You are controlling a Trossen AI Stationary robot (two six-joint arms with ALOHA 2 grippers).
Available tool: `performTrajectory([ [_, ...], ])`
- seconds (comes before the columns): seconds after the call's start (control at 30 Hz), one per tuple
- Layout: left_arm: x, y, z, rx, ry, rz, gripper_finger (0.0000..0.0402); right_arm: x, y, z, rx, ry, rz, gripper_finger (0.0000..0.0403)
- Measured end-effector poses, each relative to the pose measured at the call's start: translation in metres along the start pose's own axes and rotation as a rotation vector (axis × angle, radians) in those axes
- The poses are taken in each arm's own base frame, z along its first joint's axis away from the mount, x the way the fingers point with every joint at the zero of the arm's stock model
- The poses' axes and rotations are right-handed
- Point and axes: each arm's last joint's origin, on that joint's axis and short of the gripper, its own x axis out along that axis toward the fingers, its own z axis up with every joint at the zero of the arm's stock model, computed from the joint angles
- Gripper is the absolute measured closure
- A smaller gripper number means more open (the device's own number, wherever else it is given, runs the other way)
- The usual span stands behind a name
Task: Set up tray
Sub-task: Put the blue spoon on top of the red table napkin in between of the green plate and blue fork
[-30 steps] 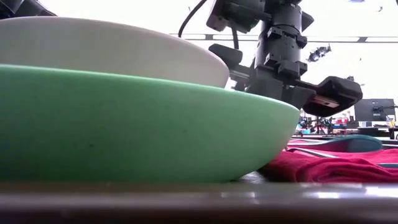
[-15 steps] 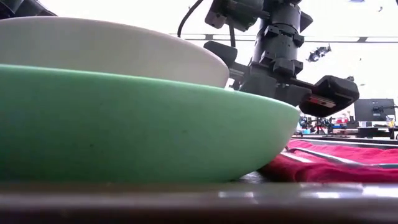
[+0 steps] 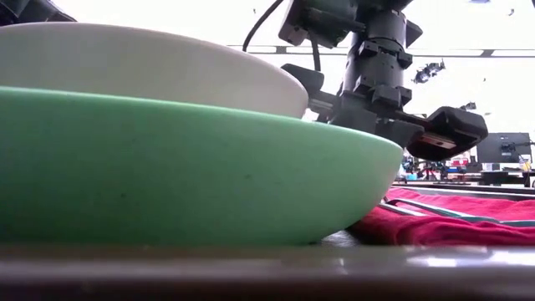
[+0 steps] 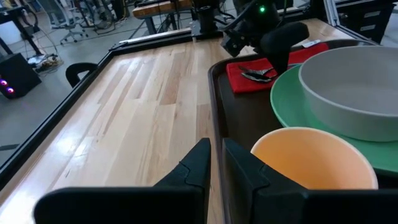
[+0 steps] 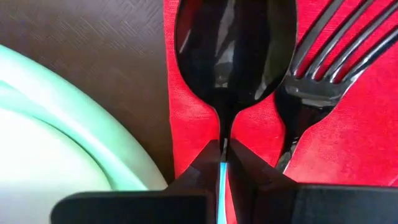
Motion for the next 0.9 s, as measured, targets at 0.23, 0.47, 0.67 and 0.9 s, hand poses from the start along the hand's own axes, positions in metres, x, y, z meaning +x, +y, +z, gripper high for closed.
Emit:
performTrajectory([
  [0.23,0.0,0.0,0.0,0.0,0.0,0.0,0.0328,0.0,0.0006,-0.0002,-0.002,0.006,0.005,0.0395],
  [0.47,0.0,0.0,0.0,0.0,0.0,0.0,0.0328,0.0,0.0006,-0.0007,-0.002,0.022,0.003,0.0396],
  [0.67,0.0,0.0,0.0,0.0,0.0,0.0,0.0328,-0.0001,0.0007,-0.0009,-0.002,0.028,0.002,0.0391],
  [0.9,0.0,0.0,0.0,0.0,0.0,0.0,0.0328,-0.0001,0.0007,-0.0006,-0.002,0.021,0.003,0.0391],
])
